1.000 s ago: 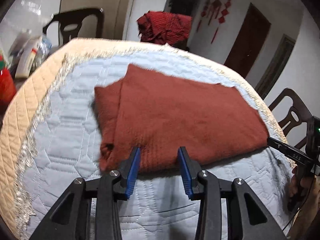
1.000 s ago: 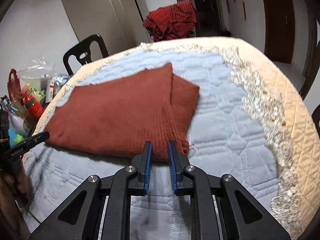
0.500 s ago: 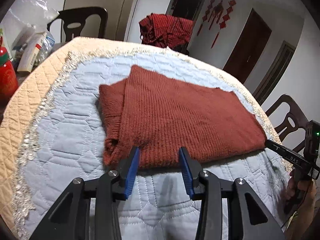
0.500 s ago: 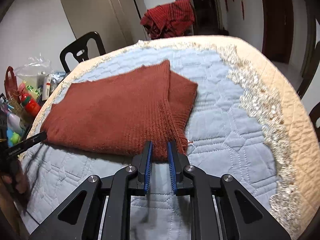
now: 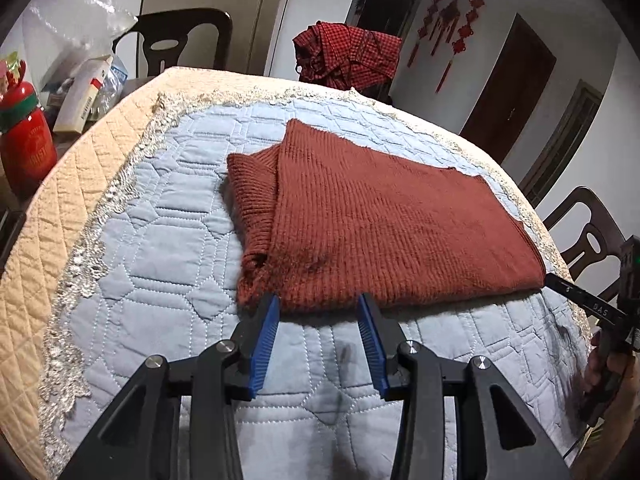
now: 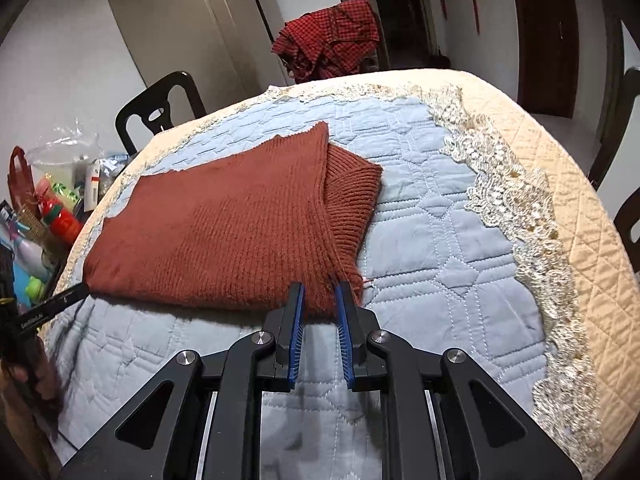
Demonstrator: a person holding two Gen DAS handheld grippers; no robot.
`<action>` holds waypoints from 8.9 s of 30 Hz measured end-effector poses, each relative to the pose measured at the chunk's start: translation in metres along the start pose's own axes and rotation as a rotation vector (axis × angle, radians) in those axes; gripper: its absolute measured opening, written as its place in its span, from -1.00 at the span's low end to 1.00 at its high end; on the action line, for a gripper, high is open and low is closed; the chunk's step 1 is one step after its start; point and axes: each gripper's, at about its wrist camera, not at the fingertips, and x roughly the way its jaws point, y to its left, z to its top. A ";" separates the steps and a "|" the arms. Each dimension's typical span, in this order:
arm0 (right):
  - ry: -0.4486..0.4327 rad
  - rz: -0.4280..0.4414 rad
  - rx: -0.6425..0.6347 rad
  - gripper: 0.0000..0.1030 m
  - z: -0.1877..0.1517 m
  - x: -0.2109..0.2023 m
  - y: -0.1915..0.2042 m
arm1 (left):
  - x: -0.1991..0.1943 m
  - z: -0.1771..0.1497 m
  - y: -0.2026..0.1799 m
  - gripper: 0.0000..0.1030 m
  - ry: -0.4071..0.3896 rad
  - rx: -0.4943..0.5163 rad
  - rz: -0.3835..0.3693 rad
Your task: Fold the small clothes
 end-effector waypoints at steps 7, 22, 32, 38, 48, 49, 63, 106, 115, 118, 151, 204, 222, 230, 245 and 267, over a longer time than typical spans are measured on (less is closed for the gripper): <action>-0.031 0.038 -0.064 -0.69 0.000 -0.019 0.020 | -0.016 0.000 -0.008 -0.06 -0.023 0.012 0.007; 0.013 0.104 -0.161 -0.68 0.000 0.005 0.075 | -0.014 0.013 -0.012 0.09 -0.049 0.036 0.030; 0.051 0.164 -0.247 -0.68 0.006 0.032 0.121 | 0.011 0.018 0.006 0.09 -0.011 -0.009 0.064; 0.113 0.161 -0.259 -0.68 0.005 0.057 0.128 | 0.017 0.014 0.013 0.09 0.018 -0.015 0.054; 0.097 0.155 -0.247 -0.68 0.019 0.063 0.135 | 0.021 0.026 0.021 0.09 0.020 -0.028 0.033; 0.108 0.148 -0.258 -0.68 0.019 0.068 0.136 | 0.023 0.026 0.022 0.09 0.027 -0.034 0.028; 0.009 0.056 -0.072 -0.68 0.049 0.060 0.077 | 0.024 0.052 0.028 0.09 -0.006 -0.023 -0.002; 0.111 0.188 -0.101 -0.68 0.071 0.126 0.130 | 0.065 0.058 0.049 -0.48 0.093 -0.174 -0.226; 0.136 0.206 -0.148 -0.68 0.033 0.086 0.139 | 0.055 0.065 0.050 -0.59 0.078 -0.212 -0.303; 0.131 0.212 -0.155 -0.68 0.021 0.069 0.138 | 0.047 0.071 0.047 -0.60 0.062 -0.222 -0.333; -0.043 0.178 0.214 -0.68 0.002 -0.011 -0.014 | 0.114 0.082 -0.166 -0.40 0.289 0.004 -0.618; 0.019 0.330 0.237 -0.76 0.060 0.040 -0.037 | 0.076 0.055 -0.134 -0.16 0.112 0.200 -0.494; -0.090 0.214 0.071 -0.71 0.051 -0.018 -0.006 | 0.045 0.046 -0.134 -0.15 0.028 0.263 -0.426; 0.030 0.127 0.023 -0.87 0.015 0.013 -0.007 | 0.057 0.030 -0.128 -0.15 0.066 0.277 -0.376; -0.071 0.081 -0.060 -0.82 0.060 0.005 0.010 | 0.072 0.075 -0.138 -0.15 0.011 0.267 -0.313; 0.032 0.030 0.044 -0.73 0.087 0.081 -0.034 | 0.144 0.100 -0.141 -0.14 0.102 0.262 -0.230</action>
